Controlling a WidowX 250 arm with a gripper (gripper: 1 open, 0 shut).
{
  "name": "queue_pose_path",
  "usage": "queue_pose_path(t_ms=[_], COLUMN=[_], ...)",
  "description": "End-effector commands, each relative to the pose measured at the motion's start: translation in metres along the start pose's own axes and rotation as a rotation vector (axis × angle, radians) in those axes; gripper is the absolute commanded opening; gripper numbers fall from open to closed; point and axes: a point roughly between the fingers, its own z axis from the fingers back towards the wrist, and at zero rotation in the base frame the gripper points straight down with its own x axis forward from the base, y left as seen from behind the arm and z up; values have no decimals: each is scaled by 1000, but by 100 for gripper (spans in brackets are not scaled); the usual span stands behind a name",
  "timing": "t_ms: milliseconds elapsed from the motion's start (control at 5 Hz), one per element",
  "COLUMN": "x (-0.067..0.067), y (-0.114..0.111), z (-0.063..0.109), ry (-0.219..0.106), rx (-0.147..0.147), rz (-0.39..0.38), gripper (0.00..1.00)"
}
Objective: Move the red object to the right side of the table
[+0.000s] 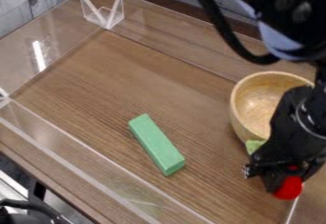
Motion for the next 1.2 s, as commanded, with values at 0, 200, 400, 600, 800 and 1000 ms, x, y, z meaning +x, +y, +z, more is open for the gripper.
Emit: queue_pose_path(t_ms=[0,200,400,600,800,1000], x=[8,13,18,21,29,35], y=[-7,-10,-2,4,2,0], z=[1,-4,-8,-10,-14,-20], ry=[38,65,94,121,148,161], rx=[-42,-43,-44,-49,-50,-47], rz=[78,135,161,197,185,178], gripper=[0,0,0,0,100,100])
